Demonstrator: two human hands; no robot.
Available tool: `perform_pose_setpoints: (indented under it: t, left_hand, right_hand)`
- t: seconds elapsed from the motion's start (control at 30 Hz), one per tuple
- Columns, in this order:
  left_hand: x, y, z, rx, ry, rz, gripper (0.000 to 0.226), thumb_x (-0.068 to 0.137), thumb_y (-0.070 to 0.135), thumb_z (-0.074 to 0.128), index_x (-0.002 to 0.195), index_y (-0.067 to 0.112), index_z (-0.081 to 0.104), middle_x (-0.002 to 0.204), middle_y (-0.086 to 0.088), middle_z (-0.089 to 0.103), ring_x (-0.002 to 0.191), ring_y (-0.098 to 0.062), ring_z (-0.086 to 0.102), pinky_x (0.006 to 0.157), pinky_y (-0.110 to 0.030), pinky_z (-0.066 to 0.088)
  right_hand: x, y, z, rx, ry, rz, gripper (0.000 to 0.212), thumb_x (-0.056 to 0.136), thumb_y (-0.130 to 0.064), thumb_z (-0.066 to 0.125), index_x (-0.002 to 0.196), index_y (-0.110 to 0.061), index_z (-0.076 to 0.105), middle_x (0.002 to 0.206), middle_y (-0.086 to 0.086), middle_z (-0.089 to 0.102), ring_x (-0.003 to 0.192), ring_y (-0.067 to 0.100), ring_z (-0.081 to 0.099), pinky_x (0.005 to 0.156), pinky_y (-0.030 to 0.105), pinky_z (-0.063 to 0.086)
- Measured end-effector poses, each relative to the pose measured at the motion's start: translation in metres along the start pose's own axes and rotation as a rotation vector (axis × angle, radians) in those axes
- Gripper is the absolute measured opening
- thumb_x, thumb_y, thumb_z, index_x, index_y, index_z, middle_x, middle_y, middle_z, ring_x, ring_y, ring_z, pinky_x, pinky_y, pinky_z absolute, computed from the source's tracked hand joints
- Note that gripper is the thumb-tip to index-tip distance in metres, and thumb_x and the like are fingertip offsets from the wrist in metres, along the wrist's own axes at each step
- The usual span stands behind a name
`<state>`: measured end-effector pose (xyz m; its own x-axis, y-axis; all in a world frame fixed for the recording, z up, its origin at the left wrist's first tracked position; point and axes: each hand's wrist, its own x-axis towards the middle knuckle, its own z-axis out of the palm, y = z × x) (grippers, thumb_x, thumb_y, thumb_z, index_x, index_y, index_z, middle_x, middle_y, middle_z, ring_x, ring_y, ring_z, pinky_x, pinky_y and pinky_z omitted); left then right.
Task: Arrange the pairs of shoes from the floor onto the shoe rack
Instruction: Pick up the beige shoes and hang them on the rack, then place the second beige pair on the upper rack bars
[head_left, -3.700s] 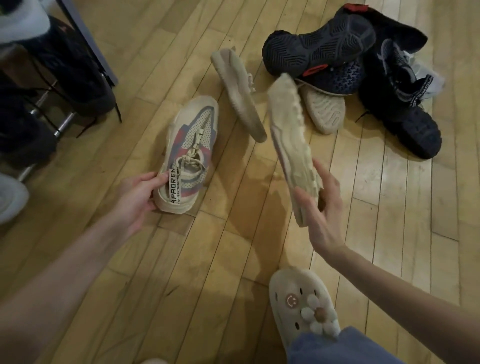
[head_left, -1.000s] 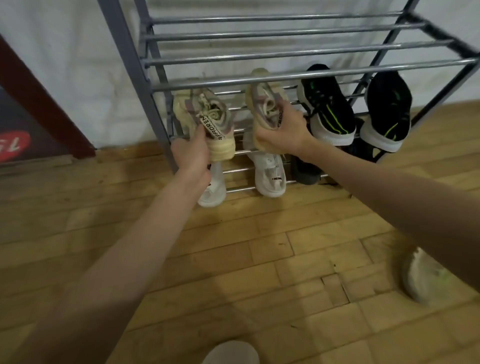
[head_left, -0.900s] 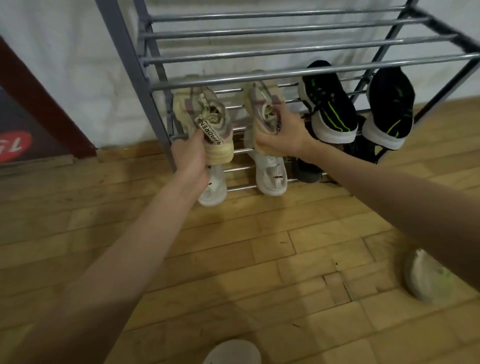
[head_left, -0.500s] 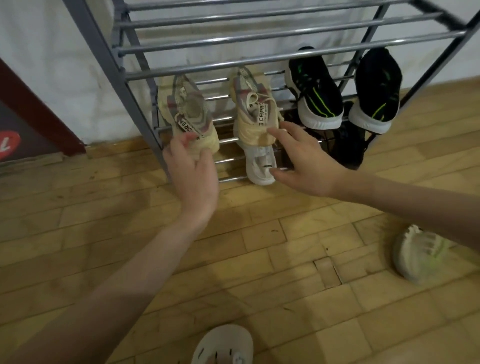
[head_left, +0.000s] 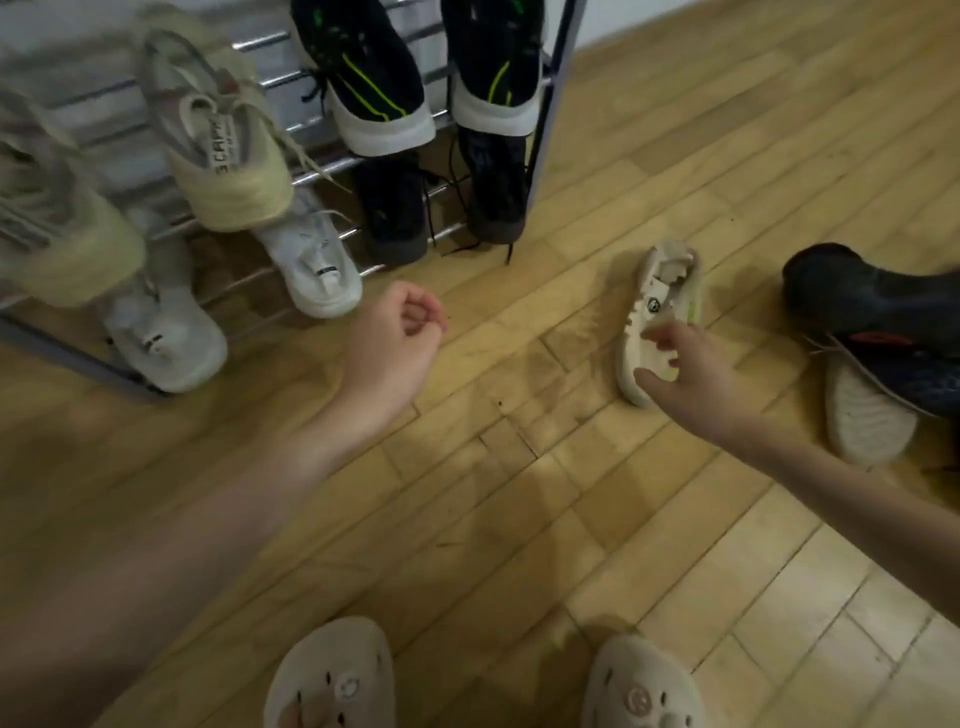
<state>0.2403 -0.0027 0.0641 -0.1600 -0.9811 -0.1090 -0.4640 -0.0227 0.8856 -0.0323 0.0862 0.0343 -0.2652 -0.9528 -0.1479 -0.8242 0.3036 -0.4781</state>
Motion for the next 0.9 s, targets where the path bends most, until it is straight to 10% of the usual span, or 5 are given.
perform_pose_setpoints:
  t: [0.57,0.9]
  left_hand:
    - [0.041,0.030,0.194,0.275,-0.555,0.053,0.010,0.074,0.015,0.056,0.078,0.024,0.058,0.087,-0.006,0.068,0.087,-0.029,0.065,0.082,-0.047,0.053]
    - [0.044,0.027,0.235,0.316,-0.592,0.108,0.018,0.081,0.005,0.054,0.092,0.019,0.060,0.094,-0.003,0.065,0.093,-0.026,0.062,0.089,-0.040,0.049]
  right_hand:
    - [-0.017,0.147,0.013,0.386,0.775,0.919,0.057,0.079,-0.021,0.069,0.126,-0.011,0.038,0.136,0.016,0.031,0.125,0.035,0.034,0.108,0.043,0.033]
    - [-0.009,0.211,-0.007,0.283,0.615,1.008,0.106,0.073,-0.037,0.079,0.150,-0.010,0.011,0.144,0.021,0.029,0.134,0.038,0.027,0.111,0.045,0.023]
